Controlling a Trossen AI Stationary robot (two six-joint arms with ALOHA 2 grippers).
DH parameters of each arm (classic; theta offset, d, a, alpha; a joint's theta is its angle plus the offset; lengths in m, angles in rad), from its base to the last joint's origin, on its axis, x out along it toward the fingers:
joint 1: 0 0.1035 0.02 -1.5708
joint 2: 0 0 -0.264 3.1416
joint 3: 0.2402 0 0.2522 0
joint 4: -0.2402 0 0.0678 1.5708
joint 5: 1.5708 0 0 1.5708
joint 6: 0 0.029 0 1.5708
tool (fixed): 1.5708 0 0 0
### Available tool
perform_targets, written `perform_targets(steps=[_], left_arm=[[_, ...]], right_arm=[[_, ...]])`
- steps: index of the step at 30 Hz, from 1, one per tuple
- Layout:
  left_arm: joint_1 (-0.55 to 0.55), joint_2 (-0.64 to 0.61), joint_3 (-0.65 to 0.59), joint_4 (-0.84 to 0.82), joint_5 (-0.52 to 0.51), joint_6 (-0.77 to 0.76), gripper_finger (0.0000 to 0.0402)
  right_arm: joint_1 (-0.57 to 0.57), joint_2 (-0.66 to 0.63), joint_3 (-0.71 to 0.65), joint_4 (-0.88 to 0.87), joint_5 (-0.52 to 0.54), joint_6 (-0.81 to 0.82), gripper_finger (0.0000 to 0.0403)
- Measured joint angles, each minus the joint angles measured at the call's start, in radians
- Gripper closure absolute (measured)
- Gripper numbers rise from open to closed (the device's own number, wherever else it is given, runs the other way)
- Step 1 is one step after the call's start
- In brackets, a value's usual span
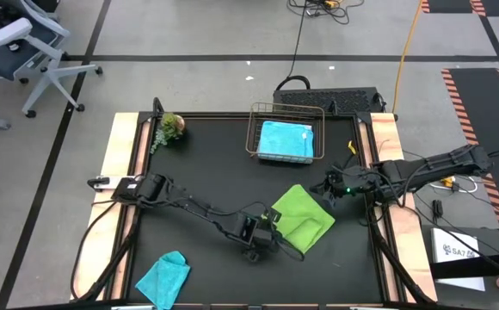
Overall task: Fold microfiber towels
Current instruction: Fold the green towel
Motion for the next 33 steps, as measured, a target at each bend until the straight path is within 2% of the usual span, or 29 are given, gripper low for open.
perform_targets(steps=[4, 9, 18, 26, 33], left_arm=[[0.004, 0.001, -0.011, 0.034, 0.0, -0.004, 0.0289], [0.029, 0.0, -0.01, 0.091, 0.001, -0.041, 0.0289], [0.07, 0.0, -0.01, 0.09, 0.001, -0.078, 0.0289], [0.109, 0.0, -0.003, 0.088, -0.033, -0.101, 0.0289], [0.126, 0.0, 0.001, 0.104, -0.068, -0.064, 0.0297]], right_arm=[[0.0, 0.048, 0.0, -0.026, 0.04, 0.038, 0.0403], [0.0, 0.22, 0.0, -0.01, 0.05, 0.086, 0.0403], [0.0, 0.513, 0.0, 0.071, 0.048, 0.184, 0.0403], [0.0, 0.626, 0.0, 0.16, -0.002, 0.201, 0.0403], [0.0, 0.628, 0.0, 0.16, -0.002, 0.211, 0.0403]])
